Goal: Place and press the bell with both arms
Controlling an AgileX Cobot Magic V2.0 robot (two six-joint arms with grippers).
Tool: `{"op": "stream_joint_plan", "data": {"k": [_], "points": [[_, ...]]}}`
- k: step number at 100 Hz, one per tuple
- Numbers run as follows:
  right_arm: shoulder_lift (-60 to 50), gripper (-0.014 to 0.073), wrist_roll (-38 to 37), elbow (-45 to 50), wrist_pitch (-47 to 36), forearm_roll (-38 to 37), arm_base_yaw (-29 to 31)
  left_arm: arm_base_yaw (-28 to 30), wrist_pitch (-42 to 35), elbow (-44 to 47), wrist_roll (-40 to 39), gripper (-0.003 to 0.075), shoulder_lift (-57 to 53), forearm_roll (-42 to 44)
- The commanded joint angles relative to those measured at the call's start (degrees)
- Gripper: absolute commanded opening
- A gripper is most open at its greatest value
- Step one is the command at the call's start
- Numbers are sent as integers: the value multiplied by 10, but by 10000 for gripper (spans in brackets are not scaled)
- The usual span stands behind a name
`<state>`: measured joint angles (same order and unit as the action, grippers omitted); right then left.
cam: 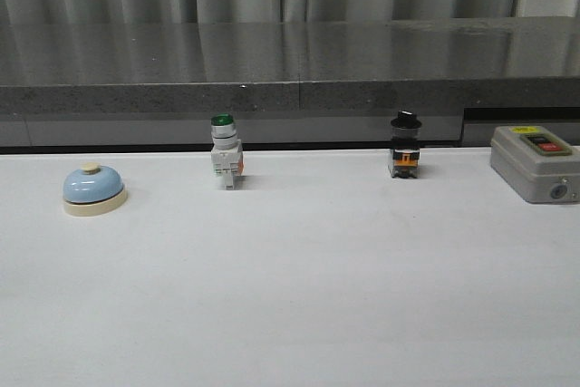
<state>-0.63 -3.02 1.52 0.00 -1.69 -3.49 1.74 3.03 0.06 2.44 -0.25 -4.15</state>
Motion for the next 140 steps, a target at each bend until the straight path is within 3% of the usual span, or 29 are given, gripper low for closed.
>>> {"op": "stream_joint_plan", "data": {"k": [1,38,76,102,114,131,140], "points": [[-11,-70,1,-8,-50,-5,1,1,-52,25,-5,-20,-19,0],[-11,-70,1,-8,-50,-5,1,1,-65,3,-5,-20,-18,-18],[-11,-70,1,-8,-50,-5,1,1,54,-130,-5,-20,60,-19],[-11,-70,1,-8,-50,-5,1,1,72,-217,-5,-8,168,-18],[-11,-70,1,-8,-50,-5,1,1,70,-253,-5,119,231,-18],[-11,-70,1,-8,-50,-5,1,1,56,-306,-5,495,306,-18],[-11,-70,1,-8,-50,-5,1,1,38,-328,-5,649,346,-18]]}}
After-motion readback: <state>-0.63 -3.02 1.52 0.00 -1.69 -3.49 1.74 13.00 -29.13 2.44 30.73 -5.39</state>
